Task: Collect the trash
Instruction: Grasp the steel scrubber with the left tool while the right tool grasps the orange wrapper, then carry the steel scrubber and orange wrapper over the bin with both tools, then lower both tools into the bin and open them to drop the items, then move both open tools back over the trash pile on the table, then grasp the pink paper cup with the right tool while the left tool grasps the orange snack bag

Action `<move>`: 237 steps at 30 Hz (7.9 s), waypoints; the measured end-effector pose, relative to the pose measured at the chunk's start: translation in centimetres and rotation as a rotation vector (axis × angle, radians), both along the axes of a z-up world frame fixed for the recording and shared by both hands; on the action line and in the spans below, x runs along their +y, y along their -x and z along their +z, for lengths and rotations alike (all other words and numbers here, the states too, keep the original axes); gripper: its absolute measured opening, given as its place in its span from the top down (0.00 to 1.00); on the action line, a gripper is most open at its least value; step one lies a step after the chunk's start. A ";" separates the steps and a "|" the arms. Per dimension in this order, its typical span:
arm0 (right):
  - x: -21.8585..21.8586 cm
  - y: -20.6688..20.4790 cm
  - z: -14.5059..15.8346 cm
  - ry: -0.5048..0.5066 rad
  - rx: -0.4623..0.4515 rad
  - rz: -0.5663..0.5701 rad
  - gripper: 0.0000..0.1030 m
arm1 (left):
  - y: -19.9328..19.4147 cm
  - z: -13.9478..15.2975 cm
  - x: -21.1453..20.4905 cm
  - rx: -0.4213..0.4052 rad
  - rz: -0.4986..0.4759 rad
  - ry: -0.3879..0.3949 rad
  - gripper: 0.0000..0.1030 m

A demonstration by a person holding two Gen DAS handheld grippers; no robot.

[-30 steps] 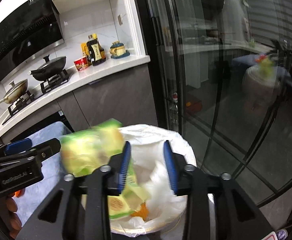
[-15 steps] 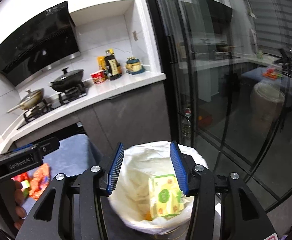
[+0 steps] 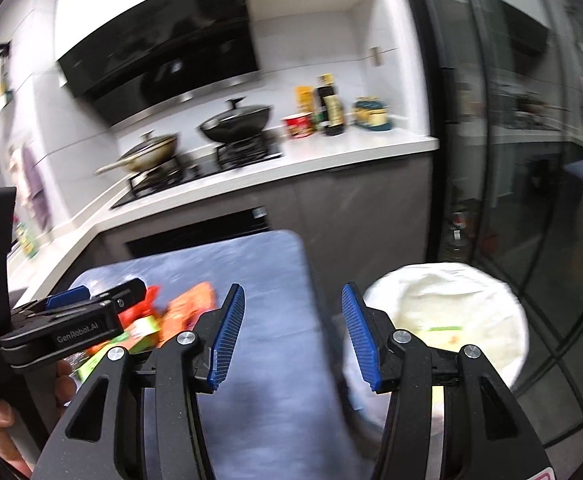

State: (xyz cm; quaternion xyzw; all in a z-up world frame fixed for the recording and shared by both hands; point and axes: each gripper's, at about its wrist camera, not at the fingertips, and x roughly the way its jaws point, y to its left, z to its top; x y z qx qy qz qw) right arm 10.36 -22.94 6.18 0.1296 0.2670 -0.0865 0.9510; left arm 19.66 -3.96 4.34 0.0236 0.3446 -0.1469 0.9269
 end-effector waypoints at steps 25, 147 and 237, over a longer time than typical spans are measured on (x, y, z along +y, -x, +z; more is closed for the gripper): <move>13.8 -11.5 -8.6 0.022 0.198 0.170 0.41 | -2.9 -8.0 20.4 0.179 0.331 -0.048 0.11; -20.6 2.9 -11.5 -0.160 0.145 -0.377 0.72 | 3.1 -9.2 -27.8 0.132 -0.544 -0.159 0.26; 24.3 -18.6 -9.5 0.055 0.197 0.357 0.81 | -6.9 -10.1 24.2 0.266 0.367 0.055 0.07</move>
